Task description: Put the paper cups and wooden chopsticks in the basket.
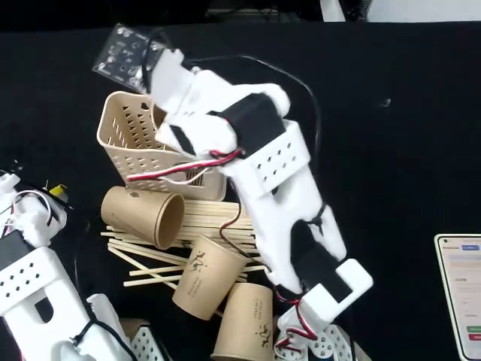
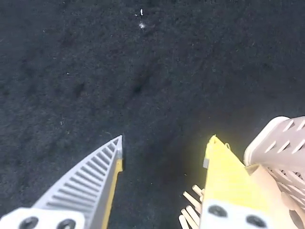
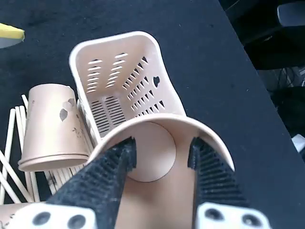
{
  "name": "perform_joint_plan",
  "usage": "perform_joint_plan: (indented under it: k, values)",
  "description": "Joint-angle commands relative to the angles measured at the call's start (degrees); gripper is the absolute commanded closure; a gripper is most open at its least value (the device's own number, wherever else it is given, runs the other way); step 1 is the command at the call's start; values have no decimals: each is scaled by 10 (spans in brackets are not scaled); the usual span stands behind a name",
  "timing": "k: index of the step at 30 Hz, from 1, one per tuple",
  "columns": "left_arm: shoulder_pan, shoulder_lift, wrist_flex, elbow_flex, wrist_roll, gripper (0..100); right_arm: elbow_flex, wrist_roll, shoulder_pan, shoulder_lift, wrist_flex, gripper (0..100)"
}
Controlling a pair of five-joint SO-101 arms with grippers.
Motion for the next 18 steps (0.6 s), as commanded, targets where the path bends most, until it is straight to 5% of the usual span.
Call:
perform_joint_plan:
  k: [1,18]
  values:
    - [-6,-9,-11,-8,7,722,-53,-29,5,-7,-13,805]
    - [-6,-9,-11,-8,7,722,-86,-48,54,-10,10,805]
